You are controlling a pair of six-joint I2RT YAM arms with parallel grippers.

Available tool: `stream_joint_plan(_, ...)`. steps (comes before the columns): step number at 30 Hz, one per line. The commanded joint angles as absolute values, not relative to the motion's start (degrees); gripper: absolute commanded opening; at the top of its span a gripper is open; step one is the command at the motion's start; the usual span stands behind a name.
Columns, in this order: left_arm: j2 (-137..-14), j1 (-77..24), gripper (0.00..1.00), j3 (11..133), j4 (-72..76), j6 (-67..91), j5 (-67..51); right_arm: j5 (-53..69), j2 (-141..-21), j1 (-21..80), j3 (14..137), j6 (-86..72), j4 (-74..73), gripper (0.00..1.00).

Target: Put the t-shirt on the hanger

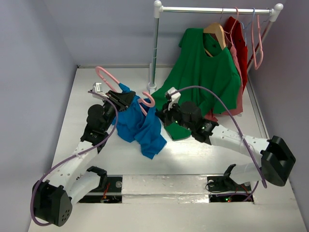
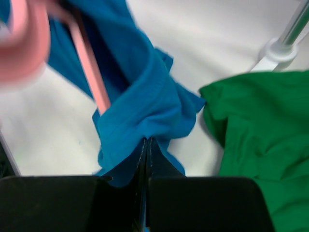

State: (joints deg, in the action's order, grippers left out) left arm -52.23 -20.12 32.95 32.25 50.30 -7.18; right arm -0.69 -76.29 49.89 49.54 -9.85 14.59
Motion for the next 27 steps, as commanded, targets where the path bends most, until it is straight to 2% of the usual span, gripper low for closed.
stream_joint_plan(1,-51.7,-20.0,0.00,32.3,36.6,50.9,-9.6,-1.6,-77.3,48.5,54.7,-8.9,17.2,0.00)
stream_joint_plan(9,-53.8,-20.0,0.00,30.4,39.8,52.8,-11.7,-1.1,-81.9,48.5,60.9,-9.7,11.4,0.00)
stream_joint_plan(13,-54.1,-20.0,0.00,29.0,42.5,54.6,-11.6,0.9,-81.5,48.5,59.5,-10.7,9.1,0.02)
stream_joint_plan(14,-54.1,-20.0,0.00,28.7,43.0,54.8,-11.6,1.8,-81.0,48.5,58.9,-11.0,8.7,0.05)
stream_joint_plan(15,-54.2,-20.0,0.00,28.4,43.4,55.1,-11.5,1.7,-80.5,48.5,58.5,-11.2,7.3,0.15)
stream_joint_plan(20,-57.0,-20.0,0.00,28.3,45.2,57.9,-13.8,0.6,-76.5,48.5,57.7,-11.8,3.3,0.47)
stream_joint_plan(24,-57.3,-20.0,0.00,27.2,45.1,59.0,-12.8,1.7,-73.4,48.5,56.7,-12.6,0.9,0.61)
stream_joint_plan(27,-57.7,-20.0,0.00,27.0,45.4,59.6,-12.7,2.2,-71.3,48.5,54.7,-13.0,0.8,0.65)
